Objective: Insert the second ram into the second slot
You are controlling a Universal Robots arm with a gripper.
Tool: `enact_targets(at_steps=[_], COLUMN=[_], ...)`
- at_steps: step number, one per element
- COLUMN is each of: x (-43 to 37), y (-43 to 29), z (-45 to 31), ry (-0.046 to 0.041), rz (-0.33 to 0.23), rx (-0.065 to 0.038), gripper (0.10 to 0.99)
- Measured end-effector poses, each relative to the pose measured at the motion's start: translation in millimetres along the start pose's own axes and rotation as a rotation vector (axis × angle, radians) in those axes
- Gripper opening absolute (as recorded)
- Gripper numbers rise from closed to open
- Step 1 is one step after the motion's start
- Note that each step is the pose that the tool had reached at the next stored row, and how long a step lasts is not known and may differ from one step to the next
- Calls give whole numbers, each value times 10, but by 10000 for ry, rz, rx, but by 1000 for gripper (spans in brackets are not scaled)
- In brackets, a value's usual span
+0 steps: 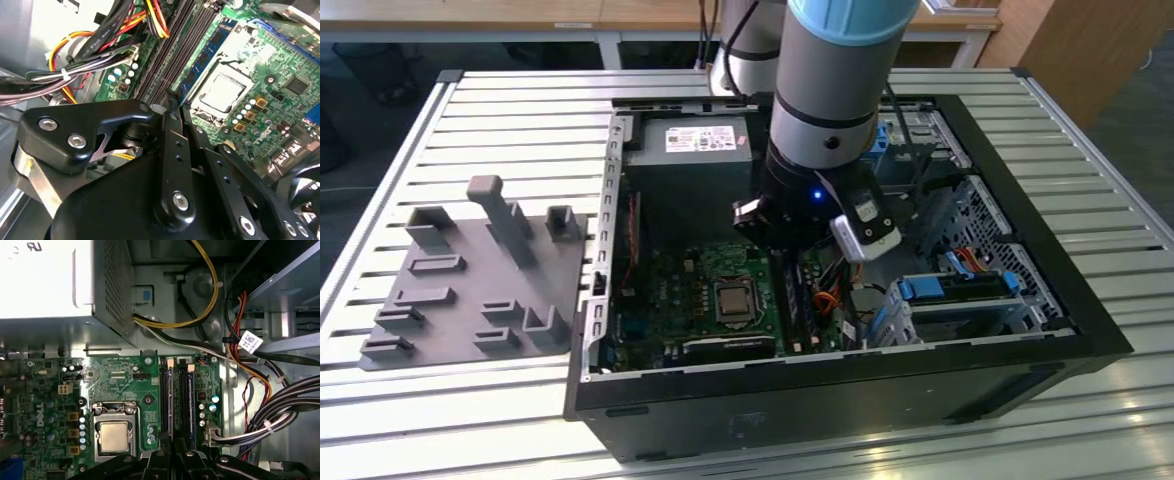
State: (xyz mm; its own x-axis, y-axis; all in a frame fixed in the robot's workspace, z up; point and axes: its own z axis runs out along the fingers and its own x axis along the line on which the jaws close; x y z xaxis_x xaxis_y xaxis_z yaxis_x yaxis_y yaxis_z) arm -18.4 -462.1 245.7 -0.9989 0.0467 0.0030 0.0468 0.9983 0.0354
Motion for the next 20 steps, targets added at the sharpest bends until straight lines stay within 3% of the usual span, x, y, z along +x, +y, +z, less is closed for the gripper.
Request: enact_targets(at_steps=[8, 20], x=[-13, -22], y=[-10, -65], z=[128, 146], ry=[21, 30], rz=[33, 80], rx=[2, 0], gripper=[137, 137])
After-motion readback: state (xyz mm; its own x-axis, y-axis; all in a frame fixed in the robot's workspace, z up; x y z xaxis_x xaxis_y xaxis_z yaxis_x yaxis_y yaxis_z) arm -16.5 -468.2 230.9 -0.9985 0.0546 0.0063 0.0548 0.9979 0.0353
